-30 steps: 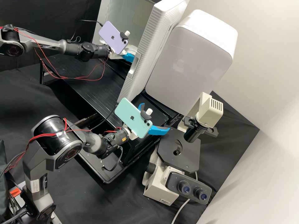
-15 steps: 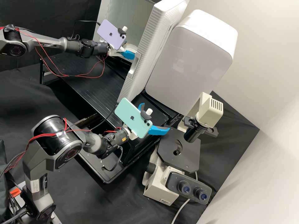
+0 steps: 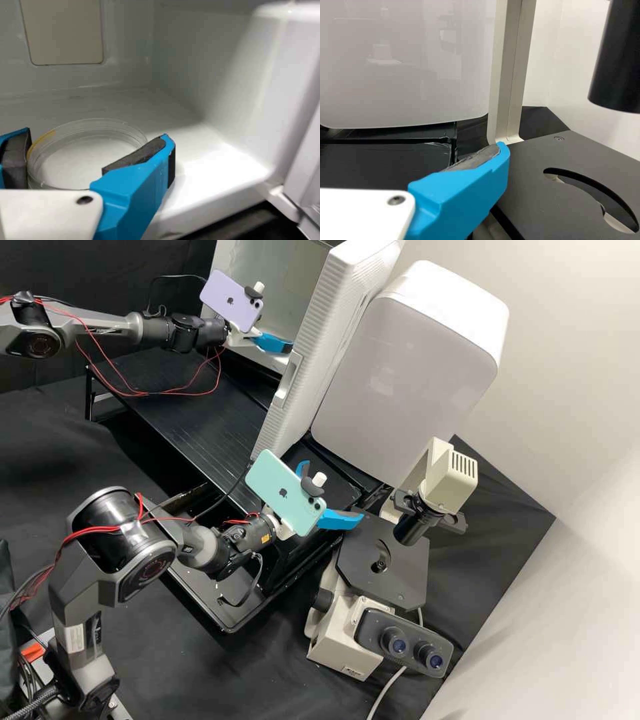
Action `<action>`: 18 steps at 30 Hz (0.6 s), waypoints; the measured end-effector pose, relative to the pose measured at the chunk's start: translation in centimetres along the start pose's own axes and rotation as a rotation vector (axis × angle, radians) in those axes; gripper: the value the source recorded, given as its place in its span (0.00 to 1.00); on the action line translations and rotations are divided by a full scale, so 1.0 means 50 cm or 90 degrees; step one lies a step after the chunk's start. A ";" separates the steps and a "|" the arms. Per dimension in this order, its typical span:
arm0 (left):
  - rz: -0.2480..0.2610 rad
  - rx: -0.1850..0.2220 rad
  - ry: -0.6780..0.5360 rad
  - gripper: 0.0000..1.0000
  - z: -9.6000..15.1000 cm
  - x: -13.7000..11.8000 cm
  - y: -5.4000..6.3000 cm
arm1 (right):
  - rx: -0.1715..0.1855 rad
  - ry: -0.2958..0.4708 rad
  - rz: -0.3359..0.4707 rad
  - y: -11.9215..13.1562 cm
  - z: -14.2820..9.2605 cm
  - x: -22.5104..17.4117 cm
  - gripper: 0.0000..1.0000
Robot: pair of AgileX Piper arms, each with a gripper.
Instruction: Place the petri dish in the incubator
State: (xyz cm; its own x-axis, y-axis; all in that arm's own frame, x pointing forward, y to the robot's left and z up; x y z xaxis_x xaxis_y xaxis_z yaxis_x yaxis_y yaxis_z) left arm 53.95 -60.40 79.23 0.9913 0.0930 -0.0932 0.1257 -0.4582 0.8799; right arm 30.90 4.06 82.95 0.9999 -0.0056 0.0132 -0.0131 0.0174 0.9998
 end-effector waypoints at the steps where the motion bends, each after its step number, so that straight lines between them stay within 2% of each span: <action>1: 0.000 0.000 0.005 0.00 -0.005 0.003 -0.002 | 0.000 0.000 0.000 0.000 0.000 0.000 1.00; 18: 0.002 0.005 0.018 0.00 -0.021 0.007 0.002 | 0.000 0.000 0.000 0.000 0.000 0.000 1.00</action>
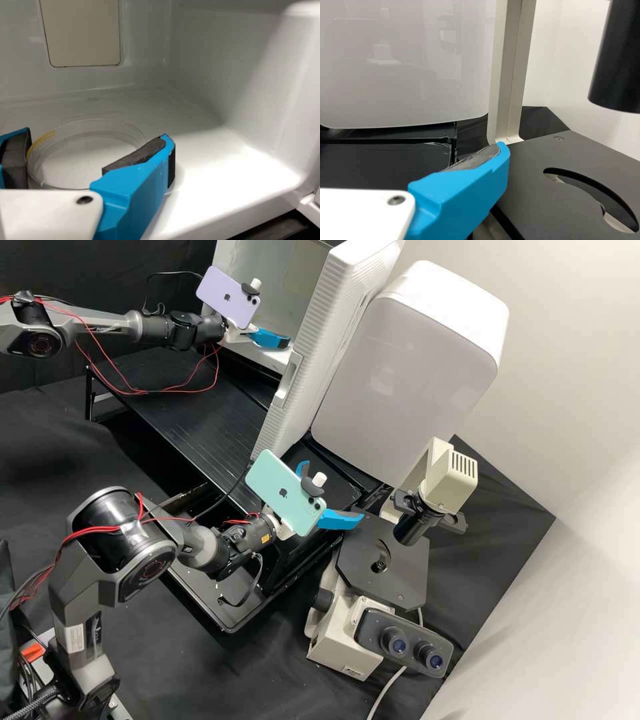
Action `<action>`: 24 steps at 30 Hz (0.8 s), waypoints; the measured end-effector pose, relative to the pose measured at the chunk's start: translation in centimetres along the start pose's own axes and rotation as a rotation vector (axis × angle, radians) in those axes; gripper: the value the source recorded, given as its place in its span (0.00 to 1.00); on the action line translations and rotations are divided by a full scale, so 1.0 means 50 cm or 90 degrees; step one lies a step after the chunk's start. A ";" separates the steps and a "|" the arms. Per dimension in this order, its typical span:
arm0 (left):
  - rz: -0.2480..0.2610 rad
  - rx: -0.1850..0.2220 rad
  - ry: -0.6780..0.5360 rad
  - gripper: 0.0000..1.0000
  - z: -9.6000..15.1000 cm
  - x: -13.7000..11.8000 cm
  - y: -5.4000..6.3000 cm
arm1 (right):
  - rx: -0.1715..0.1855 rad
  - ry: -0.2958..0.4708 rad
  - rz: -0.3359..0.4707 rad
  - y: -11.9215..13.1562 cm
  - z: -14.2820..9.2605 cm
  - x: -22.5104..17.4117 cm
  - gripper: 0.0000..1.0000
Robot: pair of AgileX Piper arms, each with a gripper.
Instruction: Place the petri dish in the incubator
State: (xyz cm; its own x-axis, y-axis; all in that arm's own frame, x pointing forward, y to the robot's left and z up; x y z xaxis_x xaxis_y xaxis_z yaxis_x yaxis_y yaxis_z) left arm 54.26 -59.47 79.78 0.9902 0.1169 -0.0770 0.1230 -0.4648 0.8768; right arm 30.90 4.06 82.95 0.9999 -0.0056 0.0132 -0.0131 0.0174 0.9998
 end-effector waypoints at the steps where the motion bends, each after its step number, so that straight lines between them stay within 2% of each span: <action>1: -0.002 0.001 0.001 1.00 -0.001 0.000 -0.003 | 0.000 0.000 0.000 0.000 0.000 0.000 1.00; 17: -0.012 0.011 0.010 1.00 -0.006 0.001 -0.015 | 0.000 0.000 0.000 0.000 0.000 0.000 1.00; 24: -0.003 0.039 0.030 1.00 -0.015 0.002 -0.016 | 0.000 0.000 0.000 0.000 0.000 0.000 1.00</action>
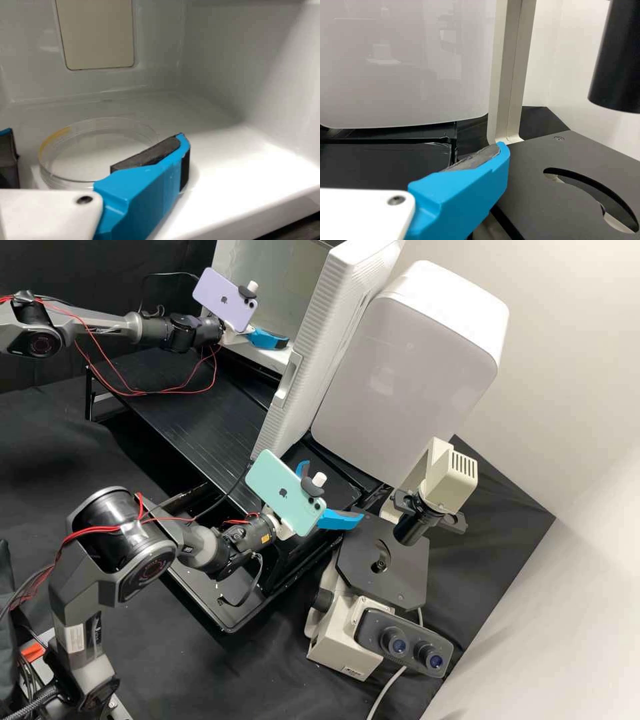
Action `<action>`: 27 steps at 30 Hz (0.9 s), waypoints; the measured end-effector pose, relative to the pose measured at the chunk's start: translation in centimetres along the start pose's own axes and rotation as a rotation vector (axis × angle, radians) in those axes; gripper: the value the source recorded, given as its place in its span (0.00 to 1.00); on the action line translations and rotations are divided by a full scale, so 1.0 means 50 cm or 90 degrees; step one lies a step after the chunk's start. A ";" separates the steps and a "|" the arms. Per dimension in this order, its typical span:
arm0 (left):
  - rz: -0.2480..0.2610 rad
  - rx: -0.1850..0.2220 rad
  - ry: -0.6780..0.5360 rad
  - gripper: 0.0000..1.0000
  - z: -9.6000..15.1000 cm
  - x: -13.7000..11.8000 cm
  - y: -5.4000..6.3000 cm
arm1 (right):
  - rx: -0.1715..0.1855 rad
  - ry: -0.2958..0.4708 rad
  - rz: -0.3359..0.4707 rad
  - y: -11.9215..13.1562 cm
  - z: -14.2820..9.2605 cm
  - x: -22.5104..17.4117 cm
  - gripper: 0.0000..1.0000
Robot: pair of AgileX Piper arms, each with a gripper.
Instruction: Place the petri dish in the incubator
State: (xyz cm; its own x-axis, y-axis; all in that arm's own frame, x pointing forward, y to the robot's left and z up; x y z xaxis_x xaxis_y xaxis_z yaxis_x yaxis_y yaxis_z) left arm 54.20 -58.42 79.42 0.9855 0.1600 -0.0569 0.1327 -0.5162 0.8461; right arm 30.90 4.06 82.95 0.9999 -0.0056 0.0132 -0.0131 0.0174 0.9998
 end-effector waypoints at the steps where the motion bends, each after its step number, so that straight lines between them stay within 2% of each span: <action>1: 0.004 0.013 0.001 1.00 -0.002 -0.001 -0.002 | 0.000 0.000 0.000 0.000 0.000 0.000 1.00; 7: 0.028 0.027 0.010 1.00 -0.011 -0.010 -0.008 | 0.000 0.000 0.000 0.000 0.000 0.000 1.00; 18: 0.042 0.035 0.010 1.00 -0.004 -0.032 -0.026 | 0.000 0.000 0.000 0.000 0.000 0.000 1.00; 21: 0.053 0.039 0.005 1.00 -0.001 -0.044 -0.035 | 0.000 0.000 0.000 0.000 0.000 0.000 1.00; 25: 0.065 0.031 -0.010 1.00 0.005 -0.067 -0.039 | 0.000 0.000 0.000 0.000 0.000 0.000 1.00; 26: 0.065 0.040 -0.015 1.00 0.006 -0.073 -0.042 | 0.000 0.000 0.000 0.000 0.000 0.000 1.00; 27: 0.066 0.037 -0.022 1.00 0.009 -0.080 -0.045 | 0.000 0.000 0.000 0.000 0.000 0.000 1.00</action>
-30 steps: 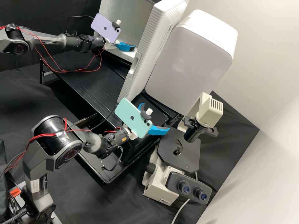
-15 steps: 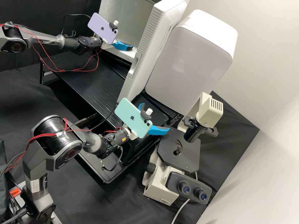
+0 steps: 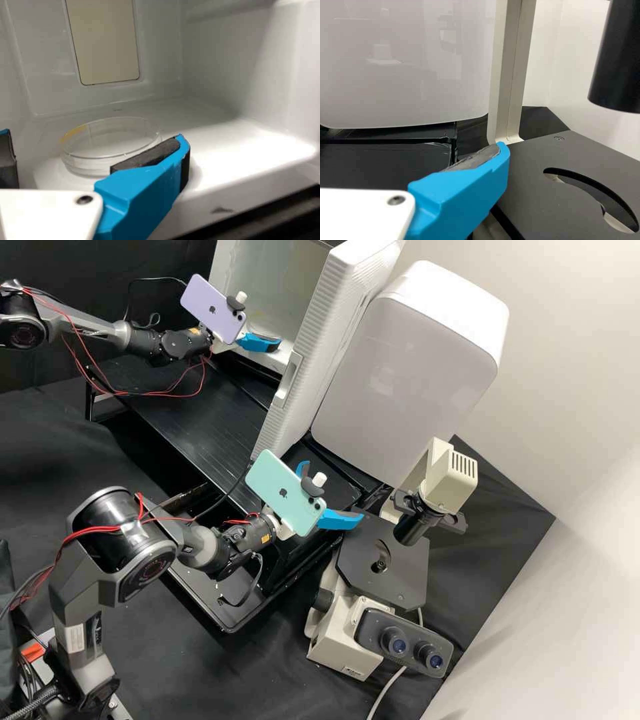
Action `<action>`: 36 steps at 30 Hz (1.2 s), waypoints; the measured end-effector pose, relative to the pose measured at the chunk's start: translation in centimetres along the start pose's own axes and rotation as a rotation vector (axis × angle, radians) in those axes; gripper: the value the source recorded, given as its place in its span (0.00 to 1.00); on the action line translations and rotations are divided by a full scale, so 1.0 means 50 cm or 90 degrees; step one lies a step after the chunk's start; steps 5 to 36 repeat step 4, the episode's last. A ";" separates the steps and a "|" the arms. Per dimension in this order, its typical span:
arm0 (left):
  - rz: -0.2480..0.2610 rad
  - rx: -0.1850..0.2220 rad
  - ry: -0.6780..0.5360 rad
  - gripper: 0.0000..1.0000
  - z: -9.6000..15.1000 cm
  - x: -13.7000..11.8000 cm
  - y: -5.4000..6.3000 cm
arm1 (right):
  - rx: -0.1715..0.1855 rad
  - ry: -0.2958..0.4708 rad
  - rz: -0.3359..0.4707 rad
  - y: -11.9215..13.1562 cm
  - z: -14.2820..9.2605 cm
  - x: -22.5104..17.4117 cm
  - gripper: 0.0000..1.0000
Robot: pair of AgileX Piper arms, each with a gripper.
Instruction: Place the petri dish in the incubator
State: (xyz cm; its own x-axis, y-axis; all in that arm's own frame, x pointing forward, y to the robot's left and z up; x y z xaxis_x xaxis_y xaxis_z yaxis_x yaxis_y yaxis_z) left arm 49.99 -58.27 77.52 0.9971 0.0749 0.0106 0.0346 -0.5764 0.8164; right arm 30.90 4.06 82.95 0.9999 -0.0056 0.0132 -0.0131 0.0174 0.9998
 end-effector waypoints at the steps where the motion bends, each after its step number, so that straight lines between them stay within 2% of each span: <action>1: 0.003 0.004 -0.006 1.00 0.003 -0.006 -0.001 | 0.000 0.000 0.000 0.000 0.000 0.000 1.00; 4: 0.010 0.015 -0.022 1.00 0.007 -0.026 -0.006 | 0.000 0.000 0.000 0.000 0.000 0.000 1.00; 36: 0.010 0.015 -0.022 1.00 0.007 -0.026 -0.006 | 0.000 0.000 0.000 0.000 0.000 0.000 1.00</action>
